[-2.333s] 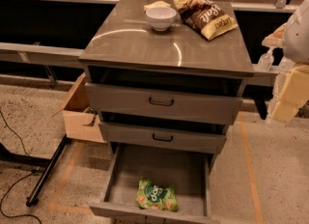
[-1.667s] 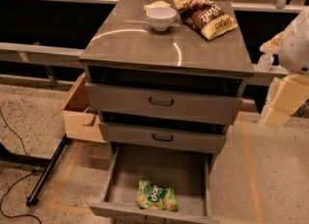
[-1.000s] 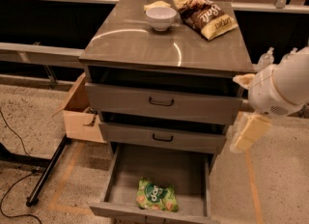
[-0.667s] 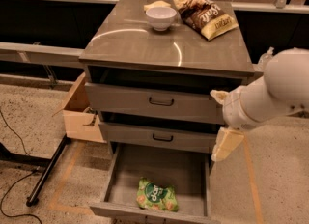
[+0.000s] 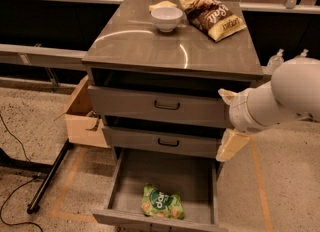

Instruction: Pick green rice chip bag from bottom drawer and place on counter

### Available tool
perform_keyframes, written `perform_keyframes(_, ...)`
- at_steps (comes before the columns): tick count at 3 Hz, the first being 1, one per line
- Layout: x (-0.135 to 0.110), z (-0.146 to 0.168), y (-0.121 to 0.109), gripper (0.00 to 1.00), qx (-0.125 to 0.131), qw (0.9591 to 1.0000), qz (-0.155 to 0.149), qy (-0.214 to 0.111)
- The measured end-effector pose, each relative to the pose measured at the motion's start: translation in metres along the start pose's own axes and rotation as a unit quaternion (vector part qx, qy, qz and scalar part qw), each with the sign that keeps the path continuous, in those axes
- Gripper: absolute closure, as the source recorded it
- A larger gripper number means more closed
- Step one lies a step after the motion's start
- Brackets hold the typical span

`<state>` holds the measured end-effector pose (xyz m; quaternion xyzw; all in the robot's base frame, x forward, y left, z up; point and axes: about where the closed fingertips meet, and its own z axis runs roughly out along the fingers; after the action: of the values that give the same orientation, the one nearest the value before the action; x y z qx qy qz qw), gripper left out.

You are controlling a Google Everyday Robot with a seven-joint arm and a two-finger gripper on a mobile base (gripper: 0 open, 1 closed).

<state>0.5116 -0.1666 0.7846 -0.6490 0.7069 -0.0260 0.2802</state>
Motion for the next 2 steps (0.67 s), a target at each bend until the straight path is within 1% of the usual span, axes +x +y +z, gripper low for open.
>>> perform_keyframes(1,0.012,0.033,0.012,0.0,0.008,0.9996,0.027,-0.002)
perform_keyframes(2,0.028,0.099,0.04,0.0,-0.01,0.9988,0.047,-0.006)
